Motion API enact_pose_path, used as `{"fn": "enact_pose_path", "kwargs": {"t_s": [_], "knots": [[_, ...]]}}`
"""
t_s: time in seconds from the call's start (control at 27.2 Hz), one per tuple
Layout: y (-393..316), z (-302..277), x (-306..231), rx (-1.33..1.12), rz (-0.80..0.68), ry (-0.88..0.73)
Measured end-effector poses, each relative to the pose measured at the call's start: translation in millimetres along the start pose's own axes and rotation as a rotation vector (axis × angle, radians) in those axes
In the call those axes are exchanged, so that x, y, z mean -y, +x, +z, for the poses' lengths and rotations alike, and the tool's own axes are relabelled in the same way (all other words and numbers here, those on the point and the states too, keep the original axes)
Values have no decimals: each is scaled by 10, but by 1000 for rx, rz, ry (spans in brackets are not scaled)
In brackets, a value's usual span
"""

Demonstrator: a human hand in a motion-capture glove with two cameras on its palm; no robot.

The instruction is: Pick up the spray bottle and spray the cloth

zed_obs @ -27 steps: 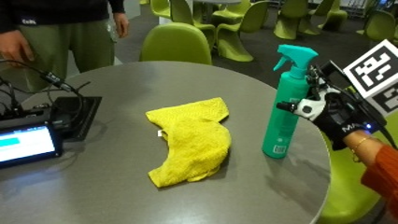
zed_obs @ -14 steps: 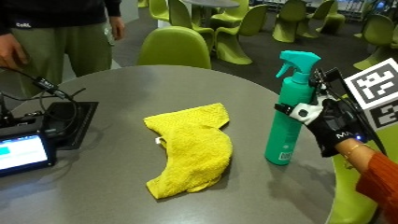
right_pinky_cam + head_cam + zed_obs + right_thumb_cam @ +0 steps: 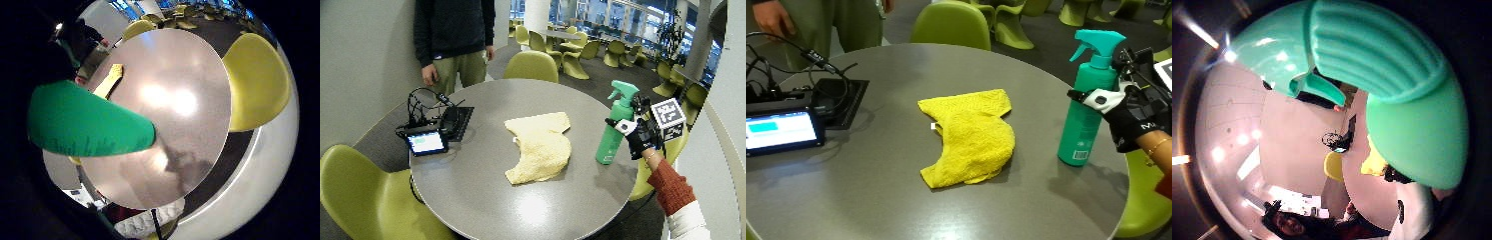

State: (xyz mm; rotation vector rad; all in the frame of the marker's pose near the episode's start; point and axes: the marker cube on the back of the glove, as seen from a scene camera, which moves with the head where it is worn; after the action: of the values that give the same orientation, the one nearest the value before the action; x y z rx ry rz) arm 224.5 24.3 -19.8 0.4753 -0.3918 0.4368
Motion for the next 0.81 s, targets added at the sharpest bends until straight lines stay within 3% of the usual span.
{"fn": "enact_pose_path", "kwargs": {"t_s": [0.37,0.81], "knots": [[-389,-174,96,-148,-61,-5],[-635,-139,6,-729,-161,-54]]}}
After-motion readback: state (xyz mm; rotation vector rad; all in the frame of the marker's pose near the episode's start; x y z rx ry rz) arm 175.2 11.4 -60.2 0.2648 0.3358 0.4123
